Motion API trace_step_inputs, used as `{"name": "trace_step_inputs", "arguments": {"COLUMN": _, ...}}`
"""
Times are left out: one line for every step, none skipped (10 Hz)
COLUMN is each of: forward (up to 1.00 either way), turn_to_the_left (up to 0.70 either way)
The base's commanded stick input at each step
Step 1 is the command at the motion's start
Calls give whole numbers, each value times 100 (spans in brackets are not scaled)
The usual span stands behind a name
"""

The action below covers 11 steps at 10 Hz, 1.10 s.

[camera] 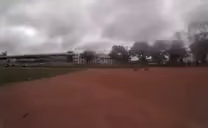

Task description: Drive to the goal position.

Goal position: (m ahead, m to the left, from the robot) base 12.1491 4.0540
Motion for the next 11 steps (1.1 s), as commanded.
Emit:
{"name": "trace_step_inputs", "arguments": {"forward": 70, "turn_to_the_left": 0}}
{"name": "trace_step_inputs", "arguments": {"forward": 70, "turn_to_the_left": 0}}
{"name": "trace_step_inputs", "arguments": {"forward": 70, "turn_to_the_left": 0}}
{"name": "trace_step_inputs", "arguments": {"forward": 70, "turn_to_the_left": 0}}
{"name": "trace_step_inputs", "arguments": {"forward": 70, "turn_to_the_left": 0}}
{"name": "trace_step_inputs", "arguments": {"forward": 70, "turn_to_the_left": 0}}
{"name": "trace_step_inputs", "arguments": {"forward": 70, "turn_to_the_left": 0}}
{"name": "trace_step_inputs", "arguments": {"forward": 70, "turn_to_the_left": 0}}
{"name": "trace_step_inputs", "arguments": {"forward": 70, "turn_to_the_left": 0}}
{"name": "trace_step_inputs", "arguments": {"forward": 70, "turn_to_the_left": 0}}
{"name": "trace_step_inputs", "arguments": {"forward": 70, "turn_to_the_left": 0}}
